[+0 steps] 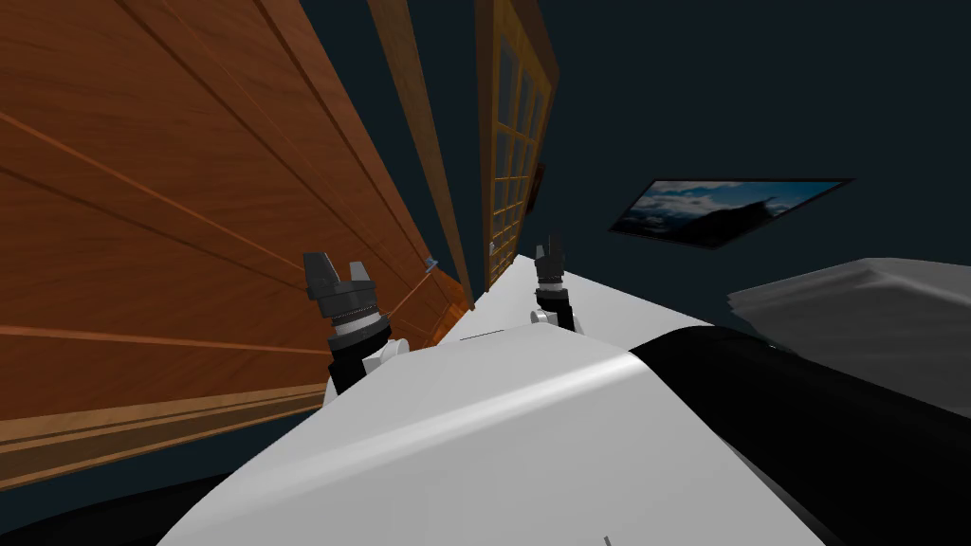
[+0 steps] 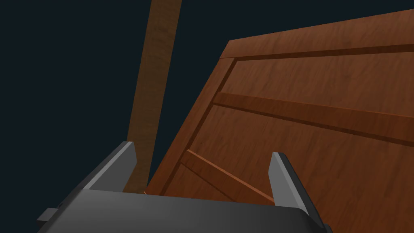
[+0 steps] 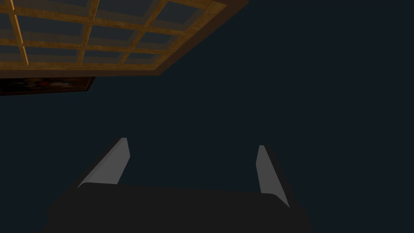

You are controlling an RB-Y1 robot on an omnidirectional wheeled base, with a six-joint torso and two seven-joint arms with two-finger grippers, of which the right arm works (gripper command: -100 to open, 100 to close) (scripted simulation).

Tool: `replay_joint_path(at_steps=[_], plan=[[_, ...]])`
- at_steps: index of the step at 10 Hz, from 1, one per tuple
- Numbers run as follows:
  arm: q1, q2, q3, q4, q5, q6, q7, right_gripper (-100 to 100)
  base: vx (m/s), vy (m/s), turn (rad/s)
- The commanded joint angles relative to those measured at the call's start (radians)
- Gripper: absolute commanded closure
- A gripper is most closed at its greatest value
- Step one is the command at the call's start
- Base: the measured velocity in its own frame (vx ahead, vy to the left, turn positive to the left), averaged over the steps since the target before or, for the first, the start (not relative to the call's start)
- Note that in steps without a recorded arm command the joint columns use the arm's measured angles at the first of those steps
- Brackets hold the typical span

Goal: Pull the door open

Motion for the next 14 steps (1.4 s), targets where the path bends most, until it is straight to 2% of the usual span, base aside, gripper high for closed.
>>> replay_joint_path(at_steps=[1, 13, 14], plan=[[-0.009, -0.009, 0.0, 0.031, 0.005, -0.011, 0.019, -100, 0.043, -0.017, 0.049], [-0.101, -0.082, 0.0, 0.338, 0.06, -0.119, 0.215, -100, 0.083, -0.055, 0.069], [-0.101, -0.082, 0.0, 0.344, 0.06, -0.119, 0.215, -100, 0.063, -0.042, 0.025]])
